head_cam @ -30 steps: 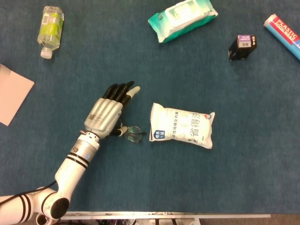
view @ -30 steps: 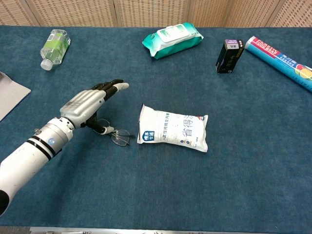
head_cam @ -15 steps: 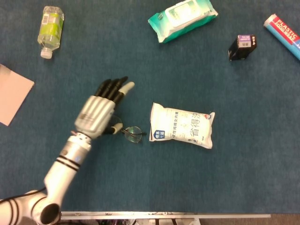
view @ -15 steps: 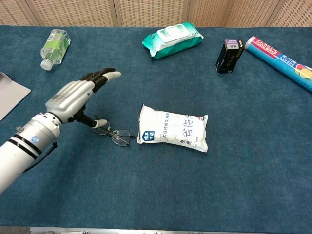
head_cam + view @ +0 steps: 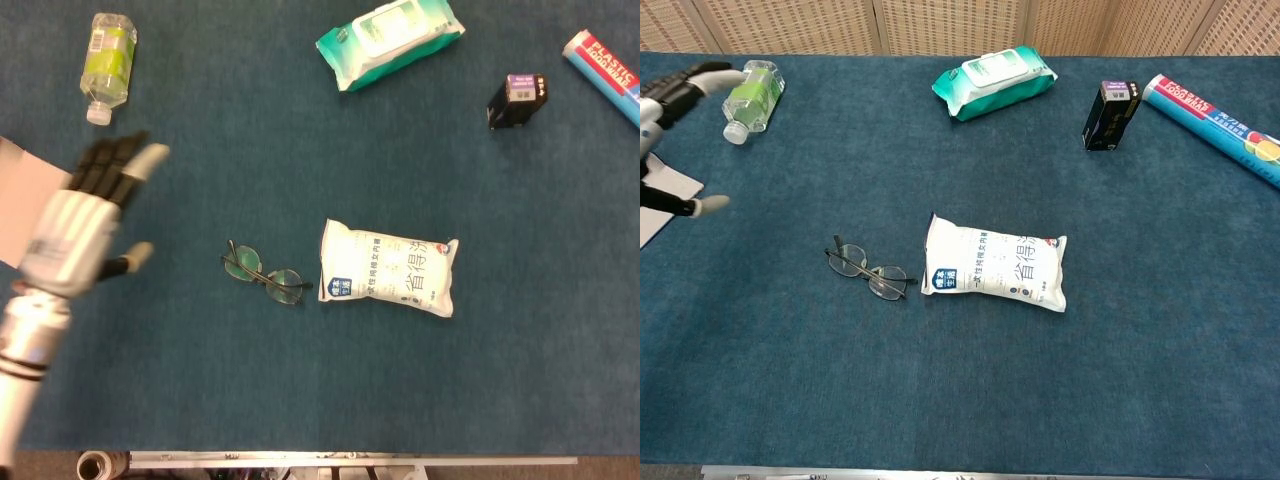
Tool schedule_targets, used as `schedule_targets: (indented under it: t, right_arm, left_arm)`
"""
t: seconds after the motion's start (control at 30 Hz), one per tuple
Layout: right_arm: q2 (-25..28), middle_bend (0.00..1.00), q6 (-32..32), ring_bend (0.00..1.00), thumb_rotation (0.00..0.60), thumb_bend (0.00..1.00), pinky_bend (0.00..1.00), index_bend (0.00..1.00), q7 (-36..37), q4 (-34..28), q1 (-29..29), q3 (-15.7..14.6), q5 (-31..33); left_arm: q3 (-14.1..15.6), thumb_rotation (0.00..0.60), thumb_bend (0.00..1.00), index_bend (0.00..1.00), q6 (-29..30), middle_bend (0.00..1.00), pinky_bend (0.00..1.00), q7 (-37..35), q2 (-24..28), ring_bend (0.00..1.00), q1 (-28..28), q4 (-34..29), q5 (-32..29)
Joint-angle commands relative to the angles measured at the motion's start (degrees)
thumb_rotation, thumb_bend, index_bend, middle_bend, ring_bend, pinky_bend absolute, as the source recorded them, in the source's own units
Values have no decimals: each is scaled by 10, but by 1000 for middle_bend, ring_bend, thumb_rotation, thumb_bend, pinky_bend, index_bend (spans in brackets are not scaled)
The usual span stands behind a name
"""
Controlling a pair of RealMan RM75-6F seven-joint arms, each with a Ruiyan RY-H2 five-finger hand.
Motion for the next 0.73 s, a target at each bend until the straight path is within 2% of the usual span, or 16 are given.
schedule_targets:
  t: [0.03, 0.33, 0.73]
  right_arm:
    - [-4, 389, -8, 257, 600, 289, 288, 603, -10, 0, 5, -2, 1]
    - [-13, 389, -27, 257, 600, 288, 288, 603, -30, 2, 15, -7, 4]
    - [-14, 389, -58, 257, 600, 289, 288, 603, -22, 10, 29, -6, 17]
  left_arm:
    - [6, 600, 168, 3, 30, 0, 4, -58, 49, 0, 32, -11, -9]
    - [17, 600, 169, 141, 26, 0, 5, -148, 98, 0, 69, 5, -37]
    - [-3, 600, 169, 147, 4, 0, 13, -174, 101, 0, 79, 30, -68]
